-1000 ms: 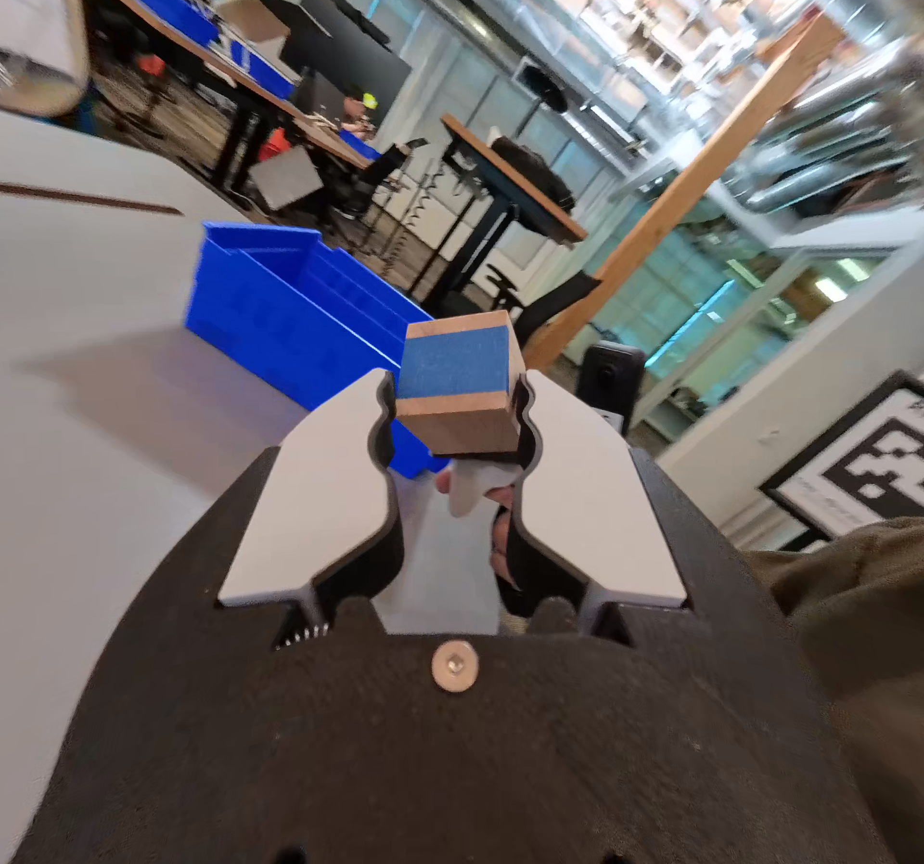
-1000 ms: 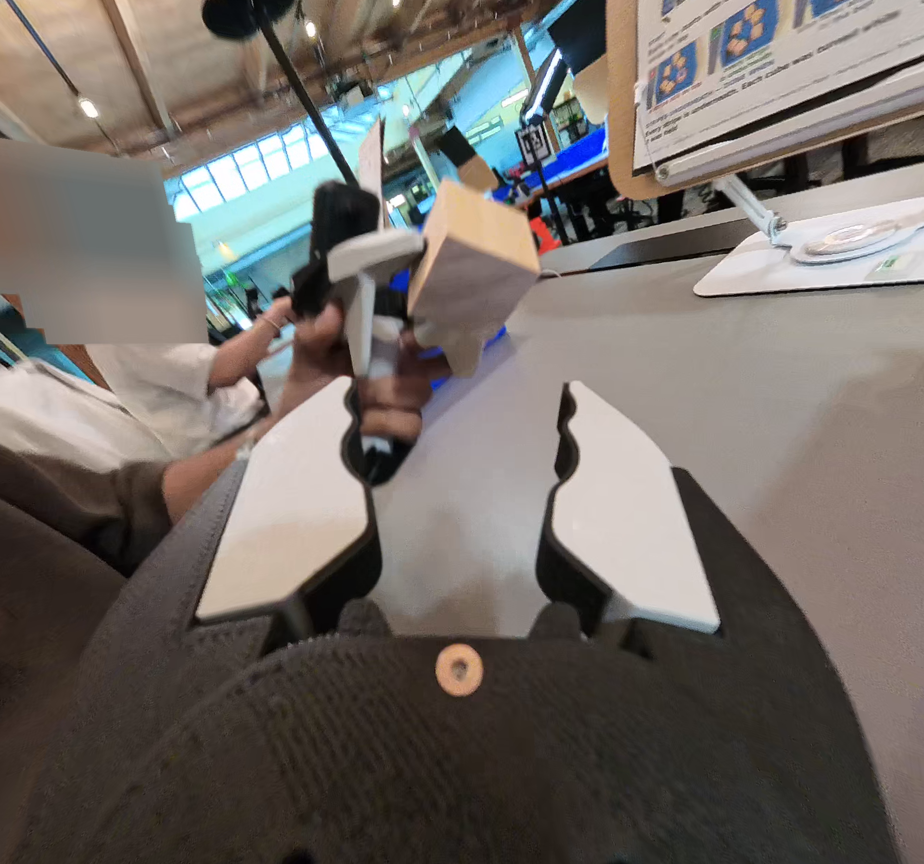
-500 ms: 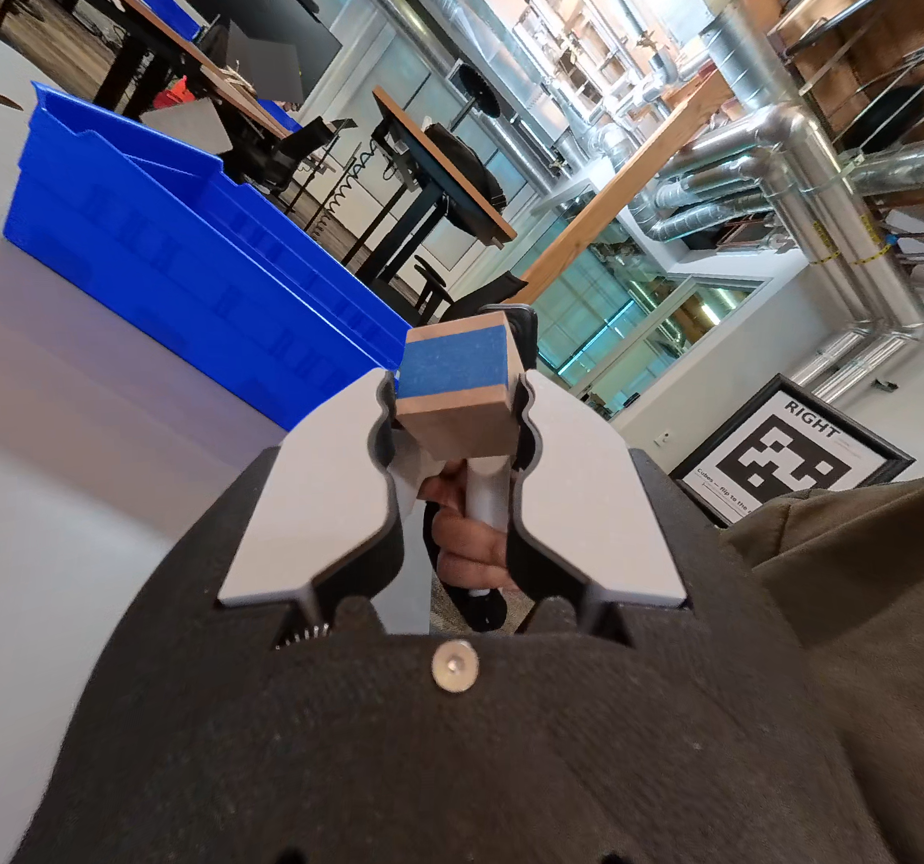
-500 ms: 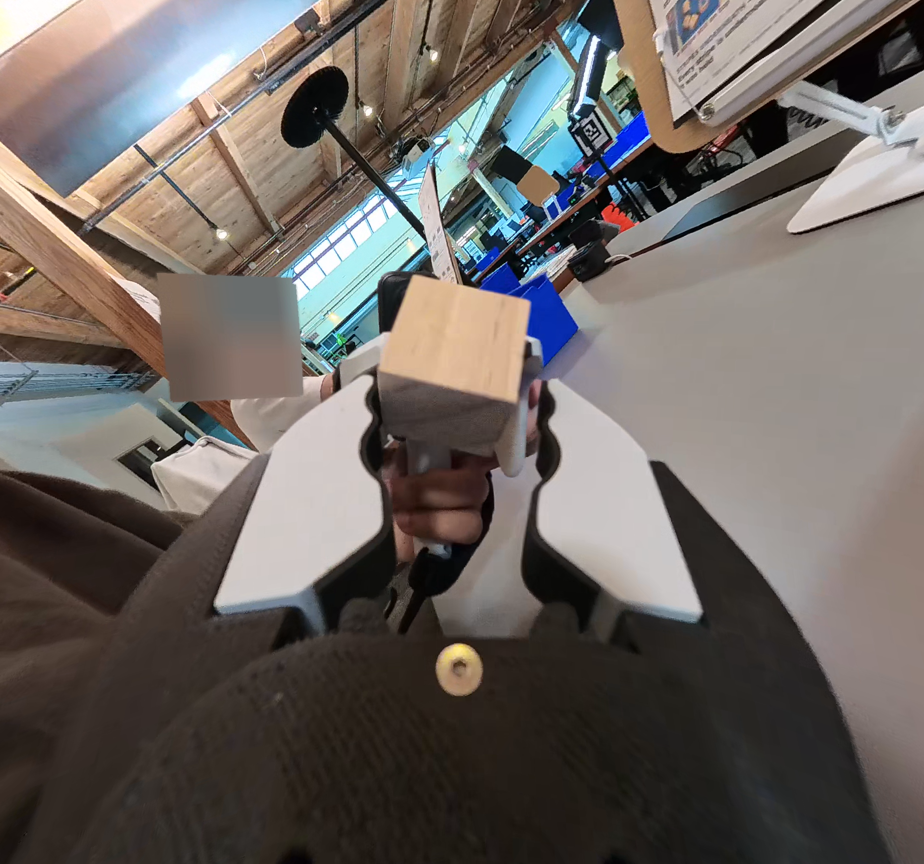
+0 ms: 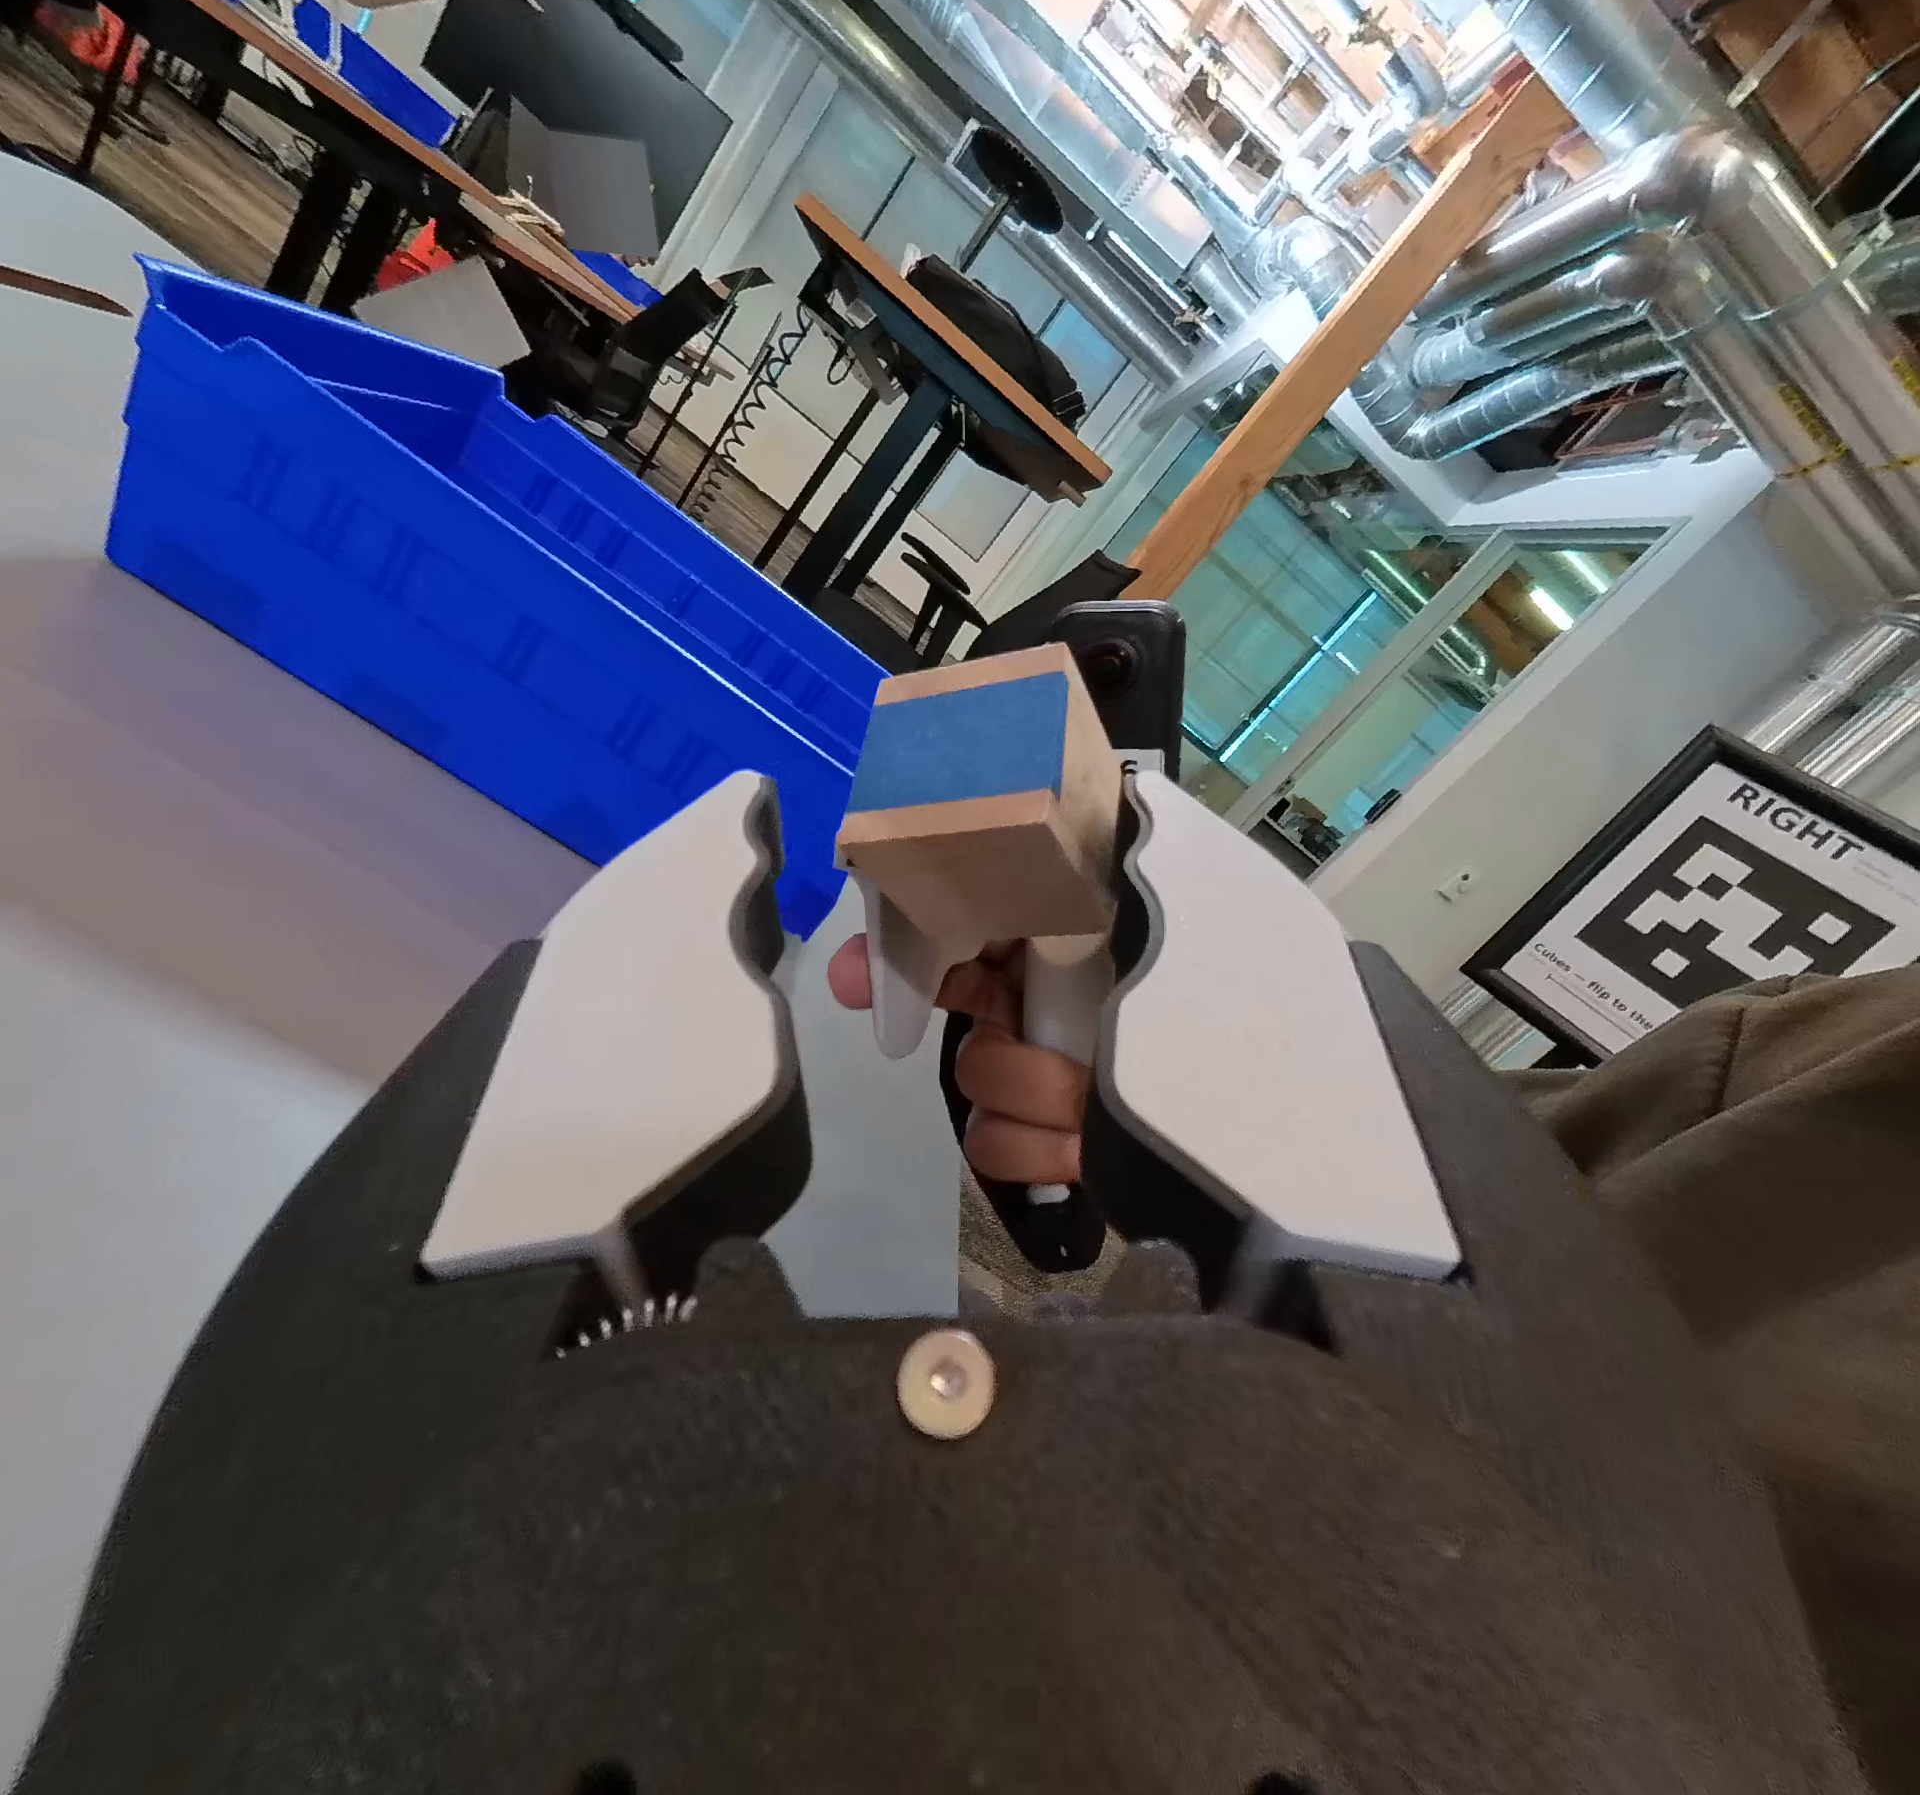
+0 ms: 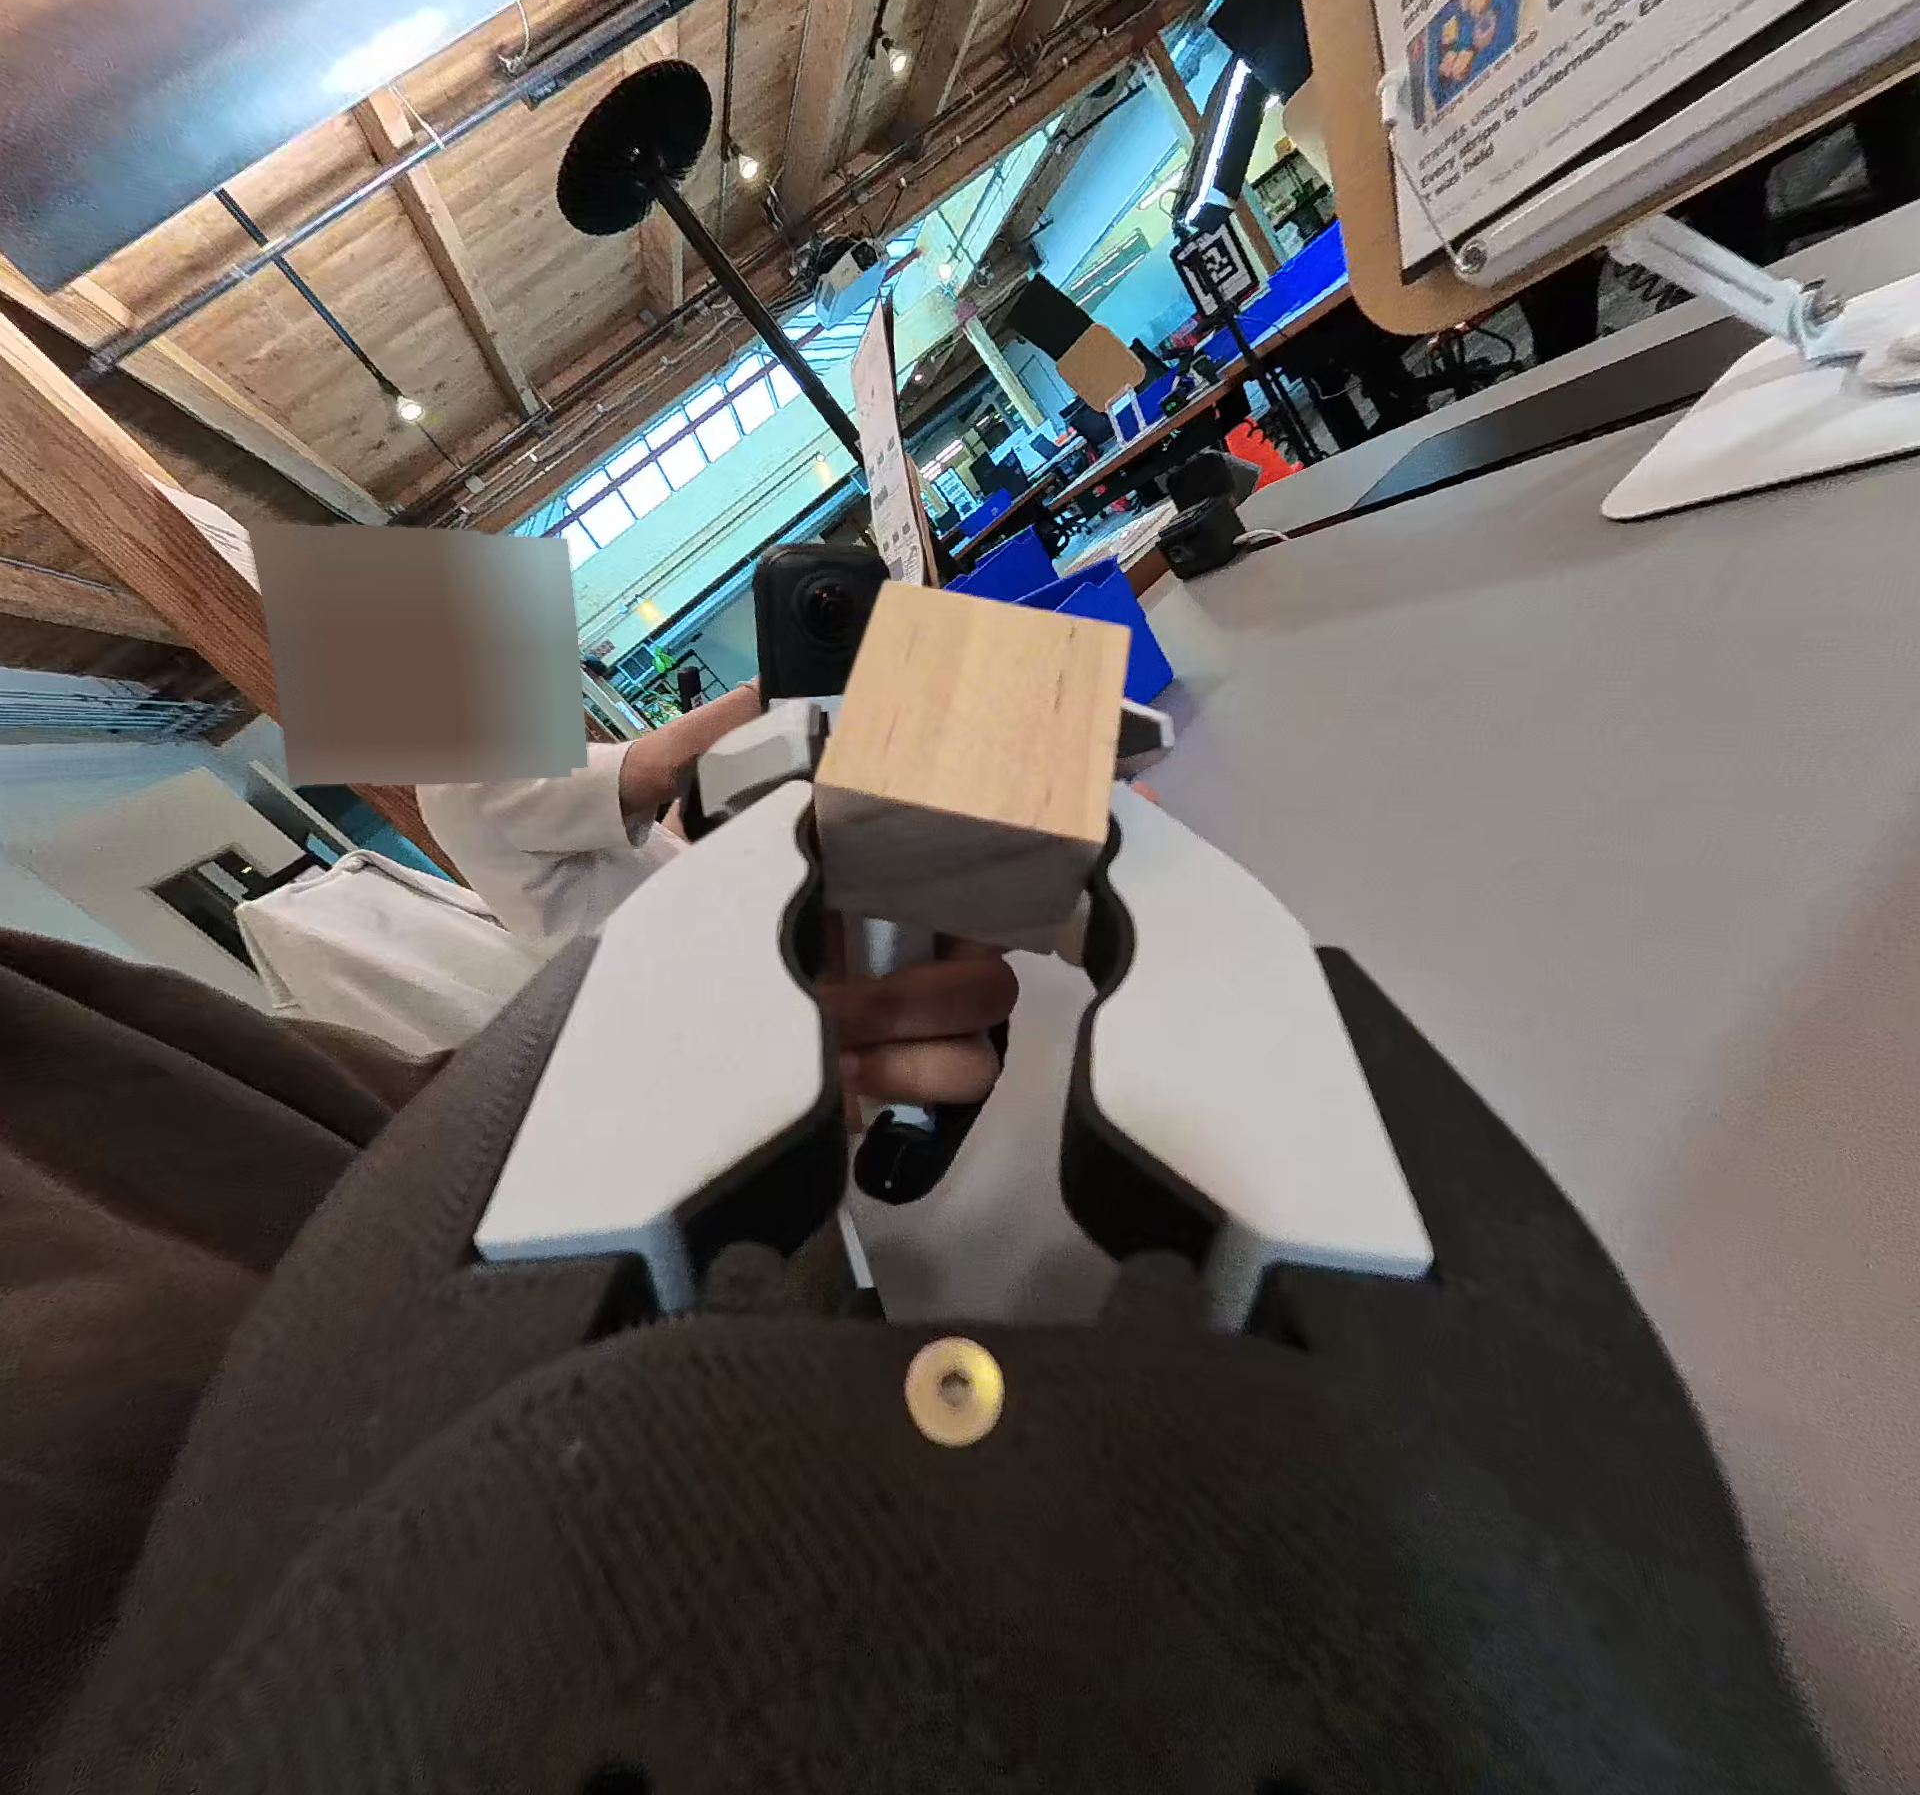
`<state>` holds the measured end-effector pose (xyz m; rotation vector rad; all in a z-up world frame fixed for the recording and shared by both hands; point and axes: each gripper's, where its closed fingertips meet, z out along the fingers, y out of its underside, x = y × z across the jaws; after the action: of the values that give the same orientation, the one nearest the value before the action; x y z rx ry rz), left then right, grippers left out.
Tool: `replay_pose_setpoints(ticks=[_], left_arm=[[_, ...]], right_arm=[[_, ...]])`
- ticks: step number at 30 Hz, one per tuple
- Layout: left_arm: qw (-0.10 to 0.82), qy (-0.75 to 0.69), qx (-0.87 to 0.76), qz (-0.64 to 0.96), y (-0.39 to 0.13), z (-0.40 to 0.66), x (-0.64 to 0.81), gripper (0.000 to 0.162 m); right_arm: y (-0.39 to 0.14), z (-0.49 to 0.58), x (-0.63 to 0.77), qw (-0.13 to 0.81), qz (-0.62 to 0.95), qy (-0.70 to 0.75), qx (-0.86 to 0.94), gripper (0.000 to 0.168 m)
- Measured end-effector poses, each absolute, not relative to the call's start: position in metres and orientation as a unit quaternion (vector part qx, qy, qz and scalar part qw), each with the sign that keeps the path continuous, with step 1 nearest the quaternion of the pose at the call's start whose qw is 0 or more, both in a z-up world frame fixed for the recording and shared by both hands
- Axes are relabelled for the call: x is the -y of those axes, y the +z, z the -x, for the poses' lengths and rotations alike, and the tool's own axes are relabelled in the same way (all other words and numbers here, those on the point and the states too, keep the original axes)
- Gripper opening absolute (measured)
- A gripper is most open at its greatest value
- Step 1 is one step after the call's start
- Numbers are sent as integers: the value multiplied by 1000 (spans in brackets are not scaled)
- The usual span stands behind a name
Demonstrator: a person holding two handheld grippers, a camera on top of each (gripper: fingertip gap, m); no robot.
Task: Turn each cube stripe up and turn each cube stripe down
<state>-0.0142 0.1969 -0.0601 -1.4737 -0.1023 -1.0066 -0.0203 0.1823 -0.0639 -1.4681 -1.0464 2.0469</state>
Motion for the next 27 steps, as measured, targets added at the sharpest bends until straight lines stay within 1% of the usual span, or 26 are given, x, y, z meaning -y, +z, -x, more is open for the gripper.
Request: replay_pose_setpoints(ticks=[3,8,16,27], left_arm=[[629,-433,49,644,-62,18,-197,66],[625,-437,53,645,-65,22,-197,68],[617,-436,55,653,-73,27,-198,68],[592,-405,39,696,-99,28,-202,68]], right_arm=[[-64,20,-186,211,530,733,371,48],[-64,20,-191,214,534,732,366,47],[-65,19,-201,226,543,726,357,47],[-62,14,-217,286,551,691,369,48]])
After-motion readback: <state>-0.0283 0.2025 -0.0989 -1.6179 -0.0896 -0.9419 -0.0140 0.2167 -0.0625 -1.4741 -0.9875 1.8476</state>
